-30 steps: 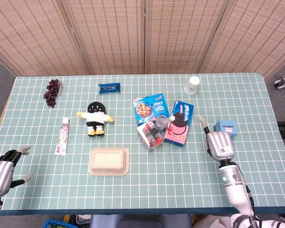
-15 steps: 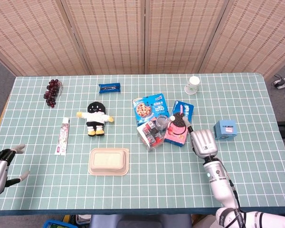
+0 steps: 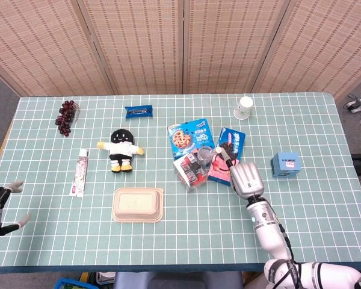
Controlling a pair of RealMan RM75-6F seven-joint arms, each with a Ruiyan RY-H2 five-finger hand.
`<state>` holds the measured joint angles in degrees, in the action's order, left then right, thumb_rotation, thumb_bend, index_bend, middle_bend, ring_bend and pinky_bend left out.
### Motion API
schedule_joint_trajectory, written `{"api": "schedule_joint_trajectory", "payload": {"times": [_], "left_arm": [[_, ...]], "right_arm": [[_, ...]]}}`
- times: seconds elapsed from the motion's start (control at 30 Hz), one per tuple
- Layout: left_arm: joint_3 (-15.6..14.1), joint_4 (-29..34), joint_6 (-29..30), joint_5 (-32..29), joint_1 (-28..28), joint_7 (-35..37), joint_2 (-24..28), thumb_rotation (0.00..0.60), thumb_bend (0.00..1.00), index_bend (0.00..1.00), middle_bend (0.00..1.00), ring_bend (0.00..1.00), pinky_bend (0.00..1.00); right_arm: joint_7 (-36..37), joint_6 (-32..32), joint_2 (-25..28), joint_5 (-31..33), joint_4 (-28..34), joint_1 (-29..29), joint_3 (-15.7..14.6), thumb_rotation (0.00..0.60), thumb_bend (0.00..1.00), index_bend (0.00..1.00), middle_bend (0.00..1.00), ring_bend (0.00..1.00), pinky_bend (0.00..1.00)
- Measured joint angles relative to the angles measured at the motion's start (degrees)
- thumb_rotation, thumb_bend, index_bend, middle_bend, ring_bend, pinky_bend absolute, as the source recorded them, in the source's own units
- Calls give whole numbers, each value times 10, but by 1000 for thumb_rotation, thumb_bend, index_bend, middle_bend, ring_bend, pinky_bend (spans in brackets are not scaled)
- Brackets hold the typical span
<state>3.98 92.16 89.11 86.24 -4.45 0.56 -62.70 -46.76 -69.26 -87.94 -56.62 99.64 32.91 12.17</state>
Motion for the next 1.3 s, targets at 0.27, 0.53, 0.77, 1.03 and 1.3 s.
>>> {"api": "schedule_joint_trajectory", "payload": {"times": [0.27,0.53,0.77,1.03,1.3], "left_arm": [[6,4,4,-10,4,8,9,600,138,297,354,295,450],[5,12,-4,-17,6,3,19,600,138,309,354,295,450],[5,19,-9,-23,6,-1,24,600,138,319,354,295,450],[5,19,-11,-22,5,-1,25,600,138,327,354,295,450],[5,18,-13,-22,5,-1,25,600,138,350,354,295,450]], "right_arm": [[-7,-1,-12,8,-3,16,-5,600,808,0,793,816,958],[-17,-6,-15,10,3,29,-8,600,814,0,795,819,958],[-31,-10,-16,14,13,43,-10,600,821,0,795,819,958],[-35,-18,-17,14,20,51,-11,600,823,0,796,819,958],[-32,-35,-4,5,34,45,-21,600,823,0,795,819,958]]}}
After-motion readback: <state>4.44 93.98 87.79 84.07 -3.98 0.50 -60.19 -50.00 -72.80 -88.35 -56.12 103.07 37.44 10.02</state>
